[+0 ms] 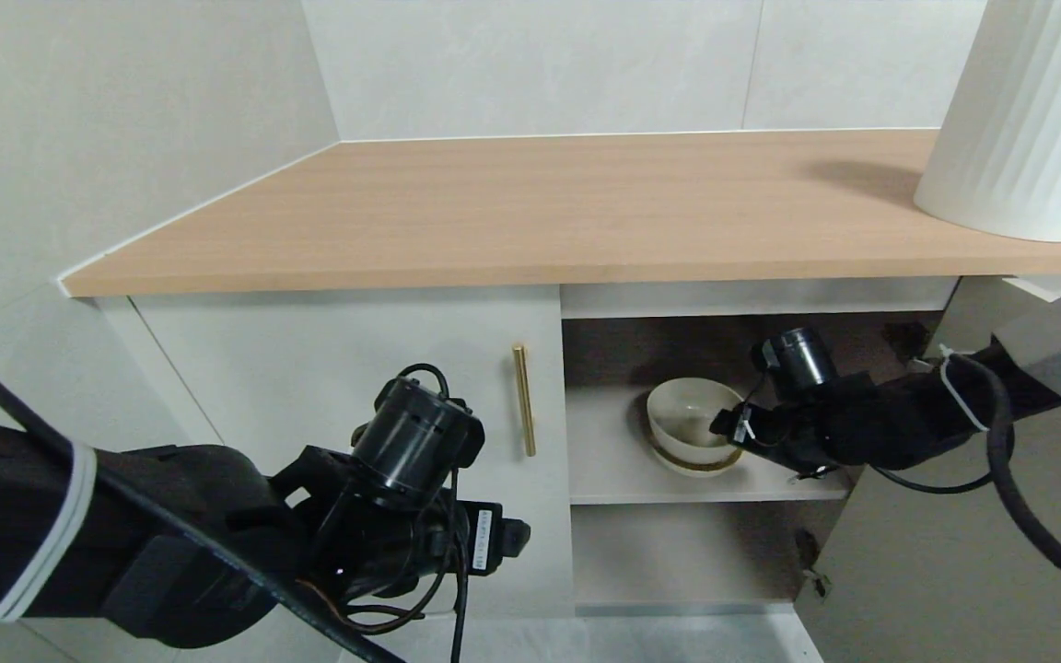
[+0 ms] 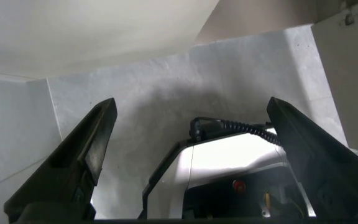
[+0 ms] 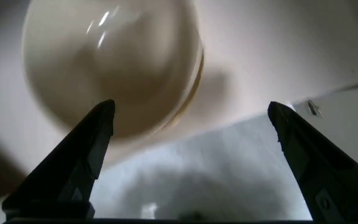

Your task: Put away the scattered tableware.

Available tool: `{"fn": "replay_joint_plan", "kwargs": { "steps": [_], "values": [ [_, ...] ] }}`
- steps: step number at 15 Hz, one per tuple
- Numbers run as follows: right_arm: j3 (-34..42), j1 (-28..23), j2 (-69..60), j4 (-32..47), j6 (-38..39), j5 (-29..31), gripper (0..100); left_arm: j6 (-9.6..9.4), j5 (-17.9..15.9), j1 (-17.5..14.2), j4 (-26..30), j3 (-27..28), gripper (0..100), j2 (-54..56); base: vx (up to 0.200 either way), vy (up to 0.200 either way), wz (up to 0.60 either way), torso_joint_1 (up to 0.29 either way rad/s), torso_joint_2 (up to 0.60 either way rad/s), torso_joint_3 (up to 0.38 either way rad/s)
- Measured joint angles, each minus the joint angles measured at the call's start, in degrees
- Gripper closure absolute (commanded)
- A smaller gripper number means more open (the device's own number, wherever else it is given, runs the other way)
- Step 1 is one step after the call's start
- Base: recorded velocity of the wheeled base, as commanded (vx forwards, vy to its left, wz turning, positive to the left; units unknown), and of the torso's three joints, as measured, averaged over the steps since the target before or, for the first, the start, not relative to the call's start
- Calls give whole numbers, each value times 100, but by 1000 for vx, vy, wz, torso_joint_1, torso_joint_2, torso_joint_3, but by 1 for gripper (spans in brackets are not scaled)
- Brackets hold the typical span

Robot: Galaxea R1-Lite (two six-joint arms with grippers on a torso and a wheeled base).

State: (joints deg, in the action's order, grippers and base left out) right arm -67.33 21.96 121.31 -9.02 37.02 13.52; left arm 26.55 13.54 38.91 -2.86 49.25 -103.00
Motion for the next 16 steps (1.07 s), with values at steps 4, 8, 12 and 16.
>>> {"fn": "replay_joint_plan", "kwargs": {
  "steps": [4,8,12,16],
  "values": [
    [669,469,-1114,378,-640,-364,0,-165,-2,-245,87,-38,0,663,0,0,0,0,0,0],
    [1017,823,-2536,1426,-961,-494,0,-532,-2,-419,178,-355,0,1703,0,0,0,0,0,0],
    [1229,983,-3741,2272,-1103,-564,0,-716,-9,-722,324,-735,0,2623,0,0,0,0,0,0],
    [1664,1023,-4290,2294,-1143,-540,0,-723,-24,-833,324,-989,0,3098,-200,0,0,2,2,4]
  ]
}}
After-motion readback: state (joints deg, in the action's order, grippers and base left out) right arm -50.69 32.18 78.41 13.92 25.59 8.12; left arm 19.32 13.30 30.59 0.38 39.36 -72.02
